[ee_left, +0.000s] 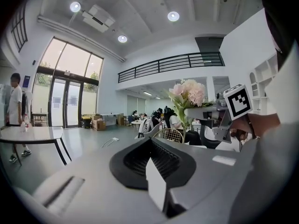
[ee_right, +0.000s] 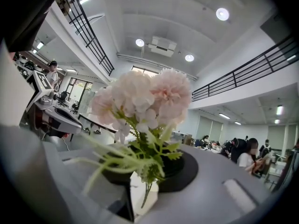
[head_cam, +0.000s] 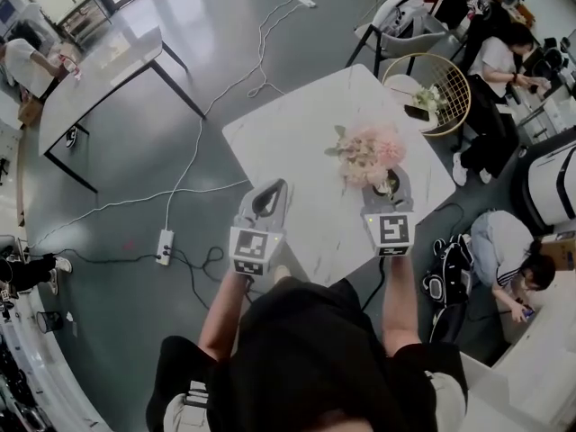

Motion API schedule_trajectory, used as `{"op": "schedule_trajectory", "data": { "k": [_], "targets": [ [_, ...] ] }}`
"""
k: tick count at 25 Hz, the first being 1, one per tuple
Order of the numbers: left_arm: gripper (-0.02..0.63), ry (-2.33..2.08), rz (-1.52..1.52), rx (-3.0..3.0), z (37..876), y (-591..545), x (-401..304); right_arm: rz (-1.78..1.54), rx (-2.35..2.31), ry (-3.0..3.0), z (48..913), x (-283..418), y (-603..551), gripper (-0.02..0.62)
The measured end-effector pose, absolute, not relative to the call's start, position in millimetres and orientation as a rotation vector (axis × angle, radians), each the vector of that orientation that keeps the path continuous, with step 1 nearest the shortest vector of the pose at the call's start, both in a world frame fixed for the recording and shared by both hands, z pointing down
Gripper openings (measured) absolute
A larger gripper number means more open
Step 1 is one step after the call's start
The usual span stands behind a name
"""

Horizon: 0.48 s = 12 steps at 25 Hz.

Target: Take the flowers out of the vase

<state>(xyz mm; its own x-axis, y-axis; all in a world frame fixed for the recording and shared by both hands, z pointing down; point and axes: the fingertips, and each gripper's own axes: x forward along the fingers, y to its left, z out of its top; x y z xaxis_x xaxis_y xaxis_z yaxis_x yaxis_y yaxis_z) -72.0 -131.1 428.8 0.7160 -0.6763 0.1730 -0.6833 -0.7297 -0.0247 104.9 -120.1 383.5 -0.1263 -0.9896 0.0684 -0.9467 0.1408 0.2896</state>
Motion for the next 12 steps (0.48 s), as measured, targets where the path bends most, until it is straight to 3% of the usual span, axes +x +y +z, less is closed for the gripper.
{"op": "schedule_trajectory", "data": {
  "k": [12],
  "targets": [
    [0.006,-1.036,0.278,2.927,429,-122,-65,-0.096,1.985,-2.125,416,110,-86,0.106]
  ]
}}
